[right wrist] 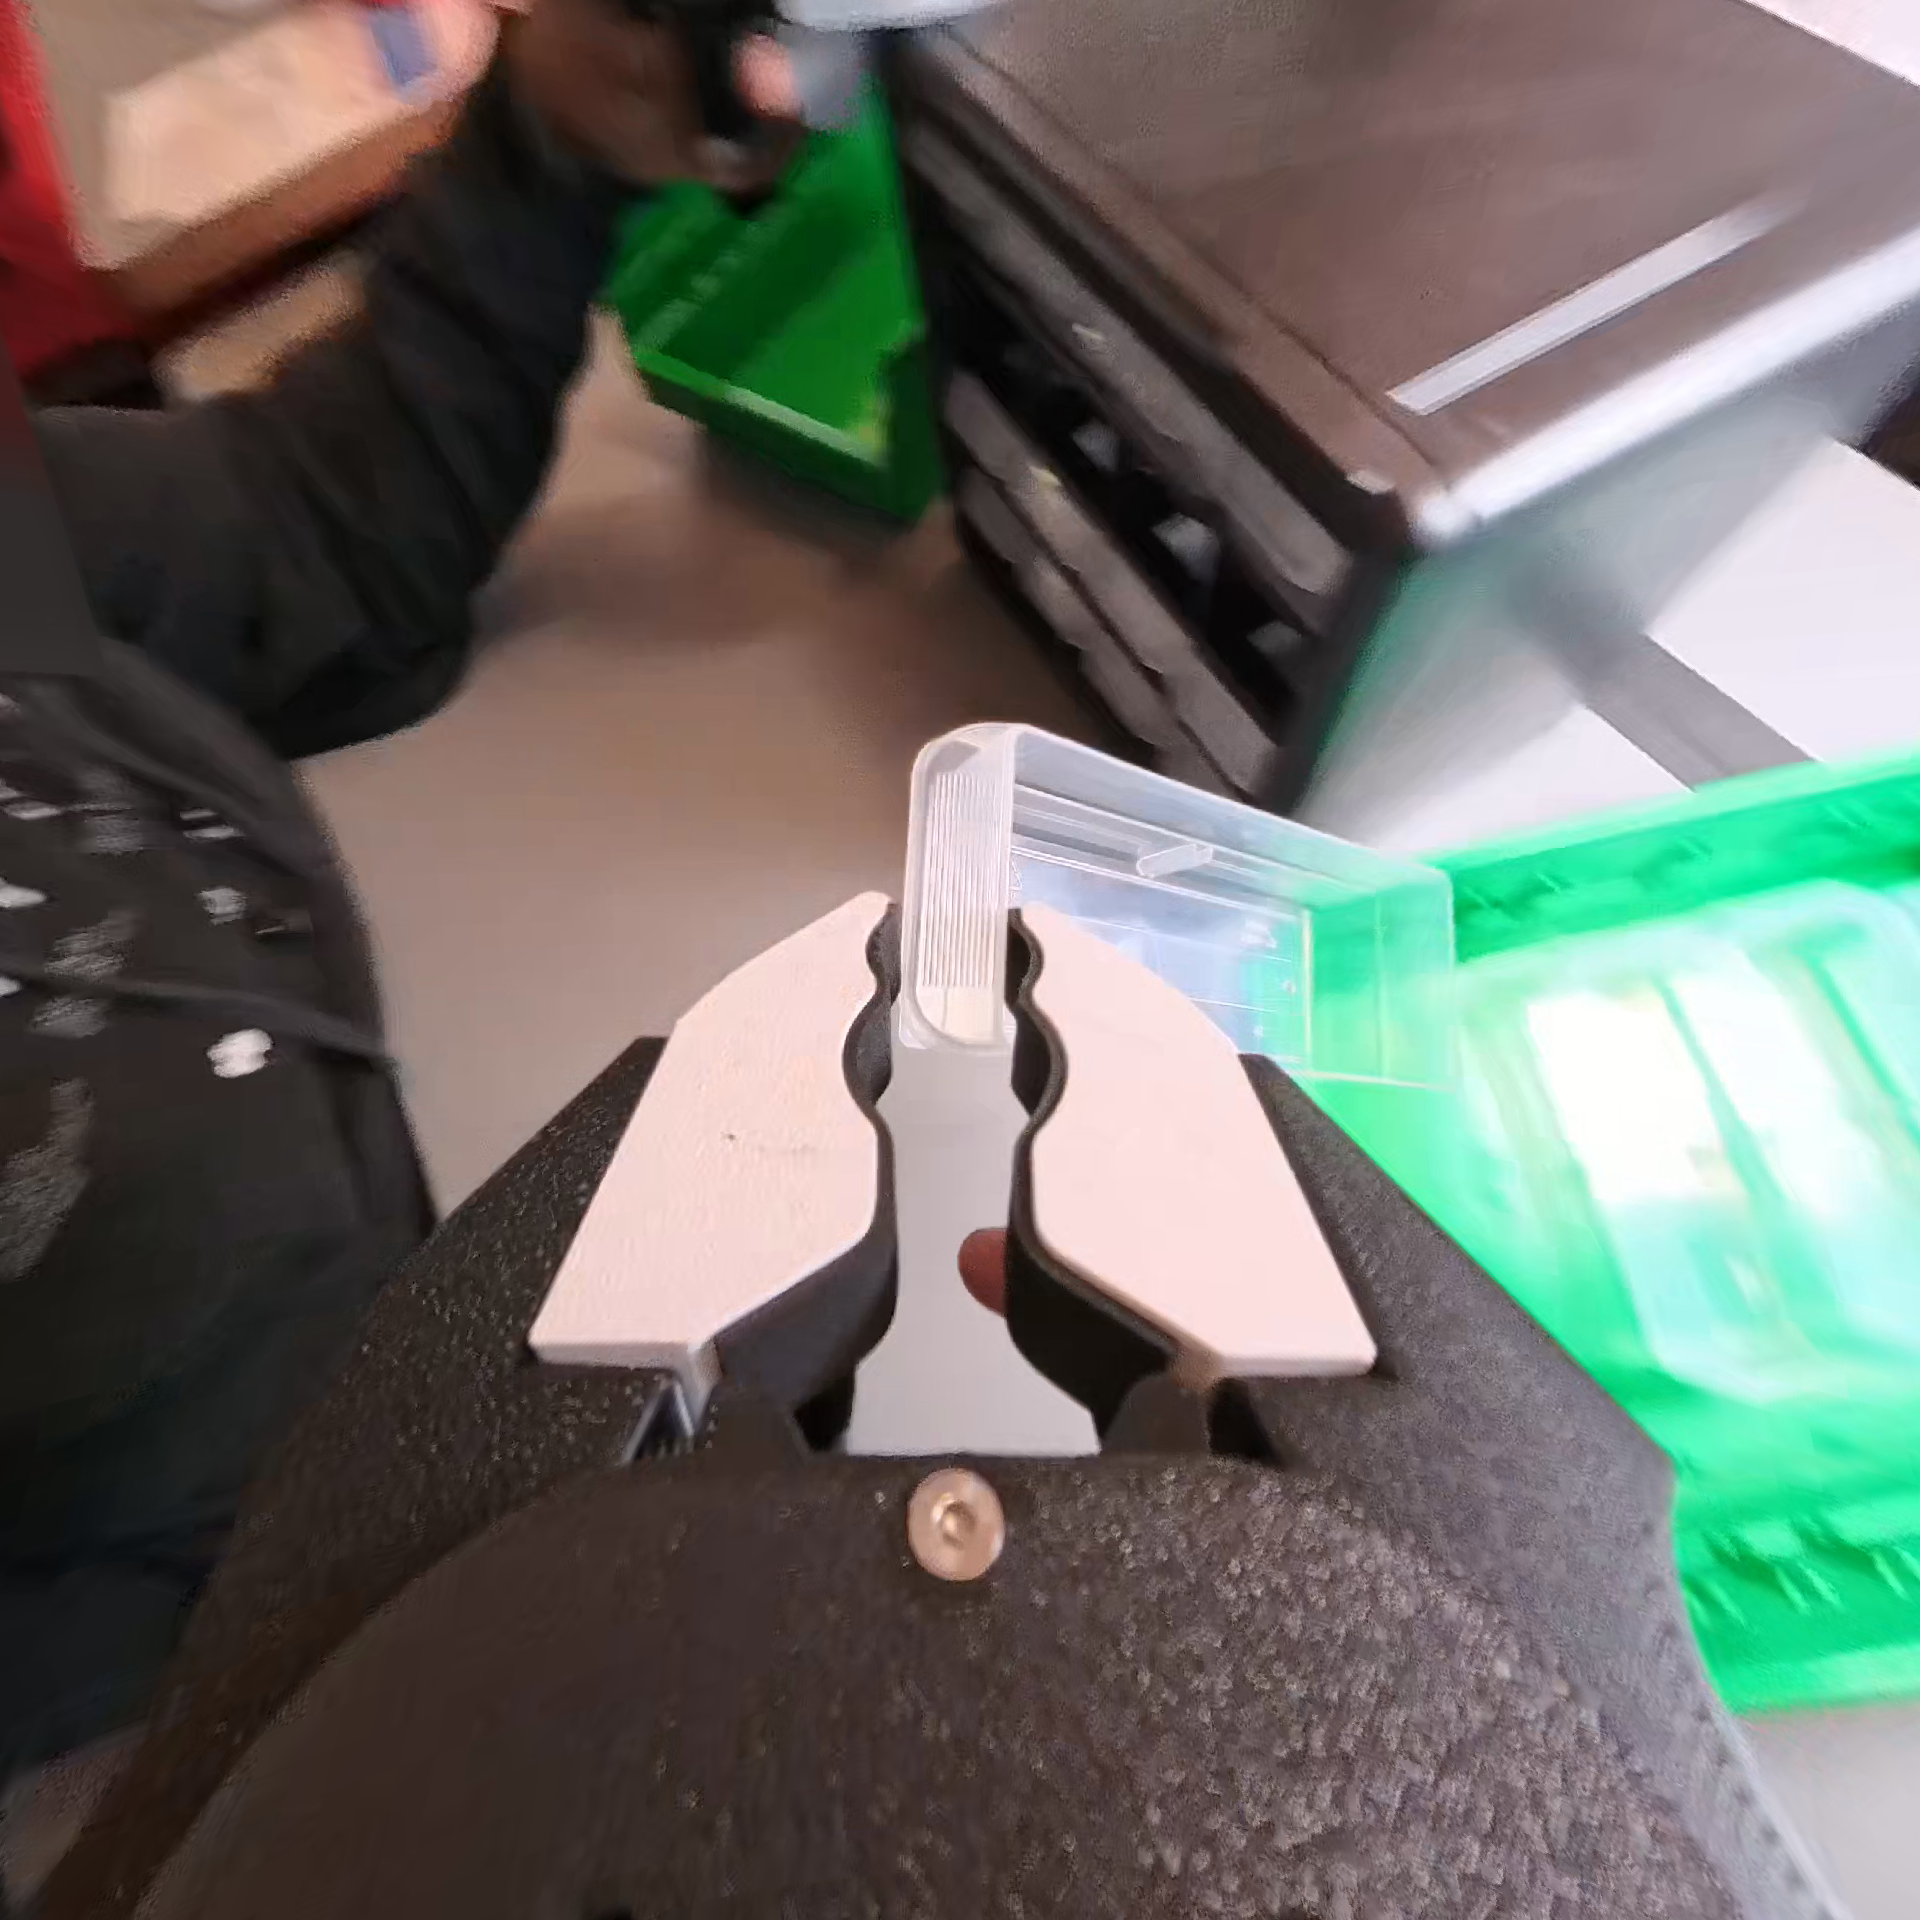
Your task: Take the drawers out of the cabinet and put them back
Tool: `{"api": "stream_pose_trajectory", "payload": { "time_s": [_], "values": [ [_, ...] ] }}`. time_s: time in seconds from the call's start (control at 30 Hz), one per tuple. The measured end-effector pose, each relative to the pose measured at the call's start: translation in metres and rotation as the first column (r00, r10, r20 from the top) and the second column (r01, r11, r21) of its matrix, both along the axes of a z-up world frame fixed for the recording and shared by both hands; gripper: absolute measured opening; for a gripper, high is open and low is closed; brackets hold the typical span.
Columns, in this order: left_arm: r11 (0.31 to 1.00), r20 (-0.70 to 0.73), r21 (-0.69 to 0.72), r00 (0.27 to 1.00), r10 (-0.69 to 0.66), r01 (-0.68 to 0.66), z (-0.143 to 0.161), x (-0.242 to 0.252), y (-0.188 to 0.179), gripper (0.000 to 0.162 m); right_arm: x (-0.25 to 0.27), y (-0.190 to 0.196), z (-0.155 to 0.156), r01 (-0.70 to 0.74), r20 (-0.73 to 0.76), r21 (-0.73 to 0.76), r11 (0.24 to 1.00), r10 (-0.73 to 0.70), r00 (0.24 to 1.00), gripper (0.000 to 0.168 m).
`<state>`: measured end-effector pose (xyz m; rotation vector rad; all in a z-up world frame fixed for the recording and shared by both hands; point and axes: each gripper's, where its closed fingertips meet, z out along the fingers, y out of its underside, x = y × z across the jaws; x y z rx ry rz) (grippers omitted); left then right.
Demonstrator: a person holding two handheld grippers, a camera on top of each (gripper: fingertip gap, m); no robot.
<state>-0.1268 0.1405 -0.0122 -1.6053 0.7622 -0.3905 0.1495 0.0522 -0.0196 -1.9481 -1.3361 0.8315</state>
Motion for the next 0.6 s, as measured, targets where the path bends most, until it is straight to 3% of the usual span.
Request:
{"api": "stream_pose_trajectory", "payload": {
  "time_s": [0.1,0.27,0.47,0.6],
  "values": [
    [1.0,0.003,0.001,1.0,0.0,0.0,0.0,0.001,0.0,0.0,0.023,0.038,-0.021,0.193,0.096,0.028,0.981,-0.195,0.976,0.018],
    [1.0,0.005,0.002,1.0,0.0,0.0,0.0,0.001,0.0,0.0,0.044,0.09,-0.064,0.436,0.246,0.094,0.895,-0.445,0.861,0.018],
    [1.0,0.008,0.001,1.0,-0.007,0.007,0.0,0.001,0.0,0.0,0.05,0.127,-0.115,0.517,0.409,0.192,0.835,-0.546,0.731,0.018],
    [1.0,0.006,0.001,1.0,-0.01,0.01,0.0,0.001,0.0,0.0,0.04,0.146,-0.134,0.557,0.408,0.171,0.813,-0.573,0.711,0.017]
  ]
}}
